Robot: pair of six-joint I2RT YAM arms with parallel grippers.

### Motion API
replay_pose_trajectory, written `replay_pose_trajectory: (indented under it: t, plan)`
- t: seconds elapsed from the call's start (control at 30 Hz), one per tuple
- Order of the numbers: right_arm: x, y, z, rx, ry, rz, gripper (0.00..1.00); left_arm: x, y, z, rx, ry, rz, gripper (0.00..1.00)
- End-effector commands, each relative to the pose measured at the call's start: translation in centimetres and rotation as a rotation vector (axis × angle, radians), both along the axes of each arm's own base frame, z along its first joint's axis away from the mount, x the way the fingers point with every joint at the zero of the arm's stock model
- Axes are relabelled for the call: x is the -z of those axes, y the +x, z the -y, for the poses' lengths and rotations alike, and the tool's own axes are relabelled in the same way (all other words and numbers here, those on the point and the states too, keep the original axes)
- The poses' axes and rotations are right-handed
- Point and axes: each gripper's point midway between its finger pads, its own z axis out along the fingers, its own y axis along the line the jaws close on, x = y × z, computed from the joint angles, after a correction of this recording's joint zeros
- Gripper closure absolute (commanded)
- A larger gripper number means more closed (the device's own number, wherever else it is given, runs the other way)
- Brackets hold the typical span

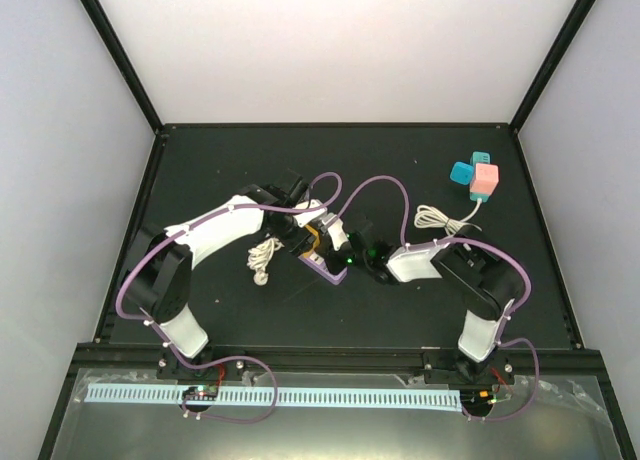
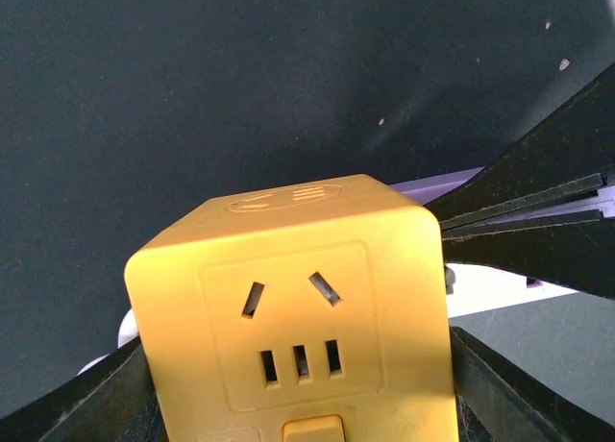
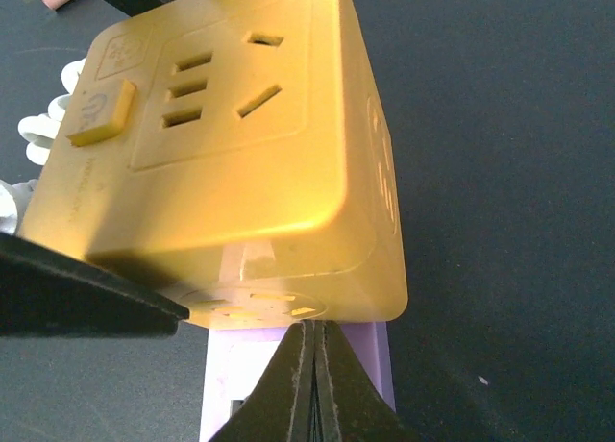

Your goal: Pull the plug off the socket

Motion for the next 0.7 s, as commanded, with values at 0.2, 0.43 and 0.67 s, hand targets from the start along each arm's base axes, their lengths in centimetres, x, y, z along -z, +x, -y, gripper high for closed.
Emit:
replay_pose_trajectory:
  t: [0.2, 0.43, 0.67]
  plan:
    - [6.1, -1.6, 3.3, 0.037, -0.204, -0.119, 0.99, -5.8, 0.0, 1.2, 0.035, -0.112, 0.1, 0.74]
    - [6.6, -1.6, 3.9, 0.049, -0.235, -0.112, 0.99, -6.4, 0.1, 0.6, 0.028, -0.104, 0.11, 0.75]
    - [5.4, -1.5, 3.4, 0.034, -0.198, -0.089, 0.98, -6.2, 0.2, -1.9, -0.01, -0.054, 0.111, 0.77]
